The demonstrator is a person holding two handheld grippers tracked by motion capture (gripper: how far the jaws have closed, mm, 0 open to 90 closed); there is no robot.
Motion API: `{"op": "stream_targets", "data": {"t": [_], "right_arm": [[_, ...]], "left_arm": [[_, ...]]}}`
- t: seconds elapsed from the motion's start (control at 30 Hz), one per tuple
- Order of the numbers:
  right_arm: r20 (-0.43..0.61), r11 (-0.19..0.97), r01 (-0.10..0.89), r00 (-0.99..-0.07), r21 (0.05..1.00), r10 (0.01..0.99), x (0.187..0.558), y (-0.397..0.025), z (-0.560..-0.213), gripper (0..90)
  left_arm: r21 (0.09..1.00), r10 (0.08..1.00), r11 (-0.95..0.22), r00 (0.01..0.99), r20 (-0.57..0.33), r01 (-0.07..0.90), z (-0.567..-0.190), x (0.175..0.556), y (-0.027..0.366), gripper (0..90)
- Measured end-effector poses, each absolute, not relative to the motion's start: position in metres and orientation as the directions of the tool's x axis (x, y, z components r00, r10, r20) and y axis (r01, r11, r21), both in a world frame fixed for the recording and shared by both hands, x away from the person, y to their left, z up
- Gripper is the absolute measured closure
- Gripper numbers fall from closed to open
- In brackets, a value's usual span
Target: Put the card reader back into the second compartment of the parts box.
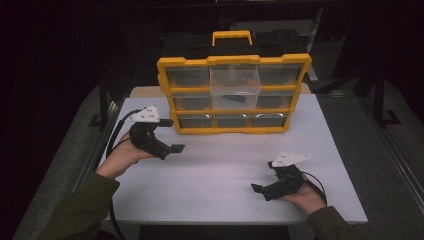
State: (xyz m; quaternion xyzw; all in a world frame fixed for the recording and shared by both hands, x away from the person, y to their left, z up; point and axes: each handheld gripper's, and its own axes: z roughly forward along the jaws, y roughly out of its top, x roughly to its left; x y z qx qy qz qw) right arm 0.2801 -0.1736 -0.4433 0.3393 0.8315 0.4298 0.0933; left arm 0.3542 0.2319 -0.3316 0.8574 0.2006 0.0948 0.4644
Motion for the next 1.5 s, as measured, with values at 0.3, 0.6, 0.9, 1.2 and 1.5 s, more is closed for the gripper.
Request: {"op": "stream_targets", "data": {"t": [0.3, 0.6, 0.9, 1.2, 1.5], "right_arm": [[0.142, 0.397, 0.489, -0.750, 0.777, 0.646, 0.280, -0.174, -0.443, 0.0], [0.140, 0.398, 0.487, -0.750, 0.777, 0.646, 0.280, -0.174, -0.443, 0.0], [0.139, 0.398, 0.486, -0.751, 0.778, 0.646, 0.280, -0.174, -0.443, 0.0], [0.139, 0.397, 0.485, -0.752, 0.779, 0.644, 0.279, -0.174, -0.442, 0.0], [0.135, 0.402, 0.482, -0.754, 0.778, 0.643, 0.279, -0.174, -0.442, 0.0]], "left_arm": [[0.836, 0.461, -0.478, 0.887, -0.024, 0.271, -0.366, 0.344, 0.241, 0.0], [0.838, 0.494, -0.456, 0.868, -0.041, 0.299, -0.397, 0.332, 0.256, 0.0], [0.841, 0.512, -0.448, 0.858, -0.036, 0.302, -0.415, 0.320, 0.264, 0.0], [0.843, 0.520, -0.442, 0.854, -0.037, 0.306, -0.429, 0.311, 0.270, 0.0], [0.834, 0.527, -0.456, 0.850, -0.029, 0.312, -0.438, 0.309, 0.271, 0.0]]}}
